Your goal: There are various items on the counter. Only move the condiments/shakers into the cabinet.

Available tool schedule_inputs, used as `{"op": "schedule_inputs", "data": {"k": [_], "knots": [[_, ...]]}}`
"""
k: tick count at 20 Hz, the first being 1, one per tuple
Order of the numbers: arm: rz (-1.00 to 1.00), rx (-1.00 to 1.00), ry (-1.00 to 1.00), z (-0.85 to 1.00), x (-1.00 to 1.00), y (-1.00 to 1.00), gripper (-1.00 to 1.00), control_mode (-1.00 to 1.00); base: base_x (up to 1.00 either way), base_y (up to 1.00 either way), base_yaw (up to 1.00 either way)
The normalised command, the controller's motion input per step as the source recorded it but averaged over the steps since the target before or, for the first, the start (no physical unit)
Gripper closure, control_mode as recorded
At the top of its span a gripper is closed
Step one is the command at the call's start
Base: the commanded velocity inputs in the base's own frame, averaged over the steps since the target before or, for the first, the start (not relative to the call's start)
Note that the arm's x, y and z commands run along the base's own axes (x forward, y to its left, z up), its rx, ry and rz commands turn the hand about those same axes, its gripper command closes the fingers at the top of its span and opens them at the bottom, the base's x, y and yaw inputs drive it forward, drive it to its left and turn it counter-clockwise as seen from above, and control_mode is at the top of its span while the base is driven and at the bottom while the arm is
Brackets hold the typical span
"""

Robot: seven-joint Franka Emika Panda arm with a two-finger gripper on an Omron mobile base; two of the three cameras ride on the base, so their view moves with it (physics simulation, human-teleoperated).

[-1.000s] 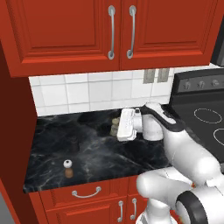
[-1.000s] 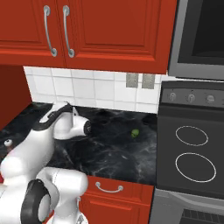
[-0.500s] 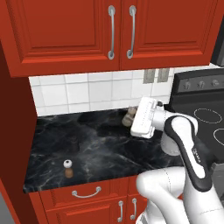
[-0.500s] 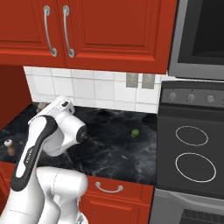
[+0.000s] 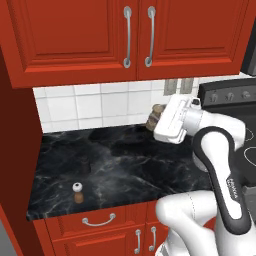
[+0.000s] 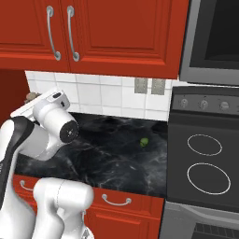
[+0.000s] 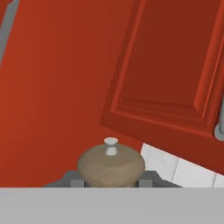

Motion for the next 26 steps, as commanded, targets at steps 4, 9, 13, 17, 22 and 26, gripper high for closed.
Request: {"op": "schedule_inputs", "data": {"k": [4, 9, 13, 17, 22, 26], "knots": [[0.00, 0.00, 0.00, -0.01, 0.00, 0.00, 1.00, 1.00, -0.32, -0.06, 0.00], [0.00, 0.00, 0.00, 0.00, 0.00, 0.00, 1.00, 1.00, -1.00, -0.57, -0.05], [0.00, 0.00, 0.00, 0.00, 0.00, 0.00, 1.00, 1.00, -1.00, -0.82, -0.19], [0.00, 0.00, 0.00, 0.00, 0.00, 0.00, 1.00, 1.00, -0.30, -0.74, -0.65], [0.00, 0.00, 0.00, 0.00, 0.00, 0.00, 1.00, 1.00, 0.00, -0.48, -0.86], [0.00, 0.00, 0.00, 0.00, 0.00, 0.00, 1.00, 1.00, 0.00, -0.15, -0.64]]}}
